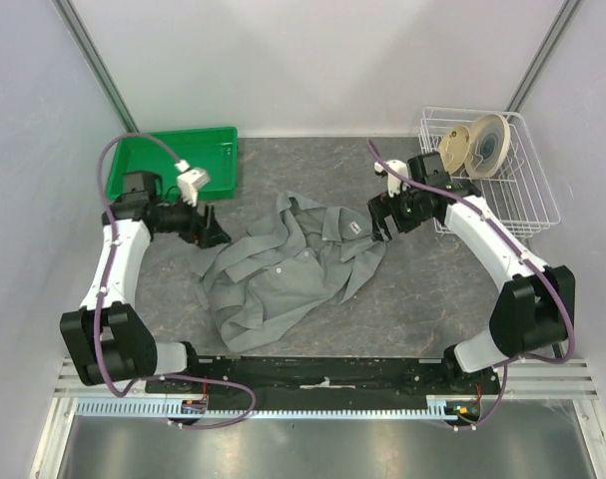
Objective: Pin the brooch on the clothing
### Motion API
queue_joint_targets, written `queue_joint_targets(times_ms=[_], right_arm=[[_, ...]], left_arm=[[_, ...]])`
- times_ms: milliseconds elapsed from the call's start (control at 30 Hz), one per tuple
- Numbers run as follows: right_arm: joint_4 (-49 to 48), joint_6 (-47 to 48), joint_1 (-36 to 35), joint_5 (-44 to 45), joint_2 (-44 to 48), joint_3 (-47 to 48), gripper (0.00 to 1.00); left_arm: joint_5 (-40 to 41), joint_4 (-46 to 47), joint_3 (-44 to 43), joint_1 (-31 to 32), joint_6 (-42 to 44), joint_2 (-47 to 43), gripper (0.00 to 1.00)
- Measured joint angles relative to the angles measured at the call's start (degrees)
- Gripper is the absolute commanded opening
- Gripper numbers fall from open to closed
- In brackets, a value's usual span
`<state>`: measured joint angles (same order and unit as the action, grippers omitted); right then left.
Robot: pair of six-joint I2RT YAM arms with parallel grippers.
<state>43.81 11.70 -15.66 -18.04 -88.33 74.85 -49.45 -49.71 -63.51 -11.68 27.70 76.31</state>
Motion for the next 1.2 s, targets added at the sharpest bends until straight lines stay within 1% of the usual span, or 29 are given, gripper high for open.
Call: queue_joint_targets(times_ms=[67, 167, 233, 333, 433, 533, 733, 967, 1033, 1100, 1133, 1167, 1200], right_arm=[[-1.2, -2.1, -0.2, -0.3, 2.7, -4.7, 0.98], [-3.3, -4.7, -1.5, -1.1, 2.9, -9.1, 0.98], [-4.2, -6.5, -1.7, -1.5, 1.5, -11.0, 0.97], [-5.9, -8.7, -1.7, -1.4, -0.3, -12.7, 0.95], [-7.8, -11.2, -1.5, -1.4, -0.9, -14.8, 0.92], [-10.3, -13.2, -1.1, -1.5, -0.9, -16.9, 0.88], [-14.6, -17.0, 1.0, -2.9, -1.2, -21.7, 0.85], [-18.0, -20.1, 2.4, -6.8, -5.4, -22.0, 0.78], [-18.8, -21.0, 2.7, -8.5, -6.3, -22.1, 0.75], [-19.8, -21.6, 2.9, -9.6, -6.7, -22.1, 0.64], [-20.2, -21.9, 3.0, -10.0, -7.0, -22.1, 0.6], [-20.7, -22.3, 3.1, -10.6, -7.5, -22.1, 0.5], [-20.9, -22.6, 3.2, -10.9, -7.8, -22.1, 0.43]], left_arm=[[2.4, 3.4, -0.6, 5.5, 0.0, 0.1, 0.83], [6.0, 8.0, -2.5, 13.8, 0.0, 2.1, 0.83], [8.3, 10.9, -5.4, 18.7, 0.0, 5.7, 0.82], [11.4, 14.3, -11.0, 22.9, 0.0, 12.7, 0.81], [14.3, 17.1, -15.8, 25.4, 0.5, 18.7, 0.79], [16.4, 19.3, -18.0, 27.2, 3.1, 22.4, 0.74], [16.1, 20.1, -20.9, 29.5, 11.2, 27.4, 0.73], [16.5, 21.3, -23.5, 30.5, 16.5, 31.9, 0.71], [16.9, 22.3, -24.3, 31.0, 16.9, 33.3, 0.71], [17.4, 22.9, -24.8, 31.5, 17.1, 34.6, 0.69], [17.8, 23.2, -25.1, 31.7, 17.3, 35.2, 0.63], [18.1, 23.4, -25.4, 32.0, 17.5, 35.7, 0.56], [18.5, 23.7, -25.5, 32.2, 17.7, 36.4, 0.49]])
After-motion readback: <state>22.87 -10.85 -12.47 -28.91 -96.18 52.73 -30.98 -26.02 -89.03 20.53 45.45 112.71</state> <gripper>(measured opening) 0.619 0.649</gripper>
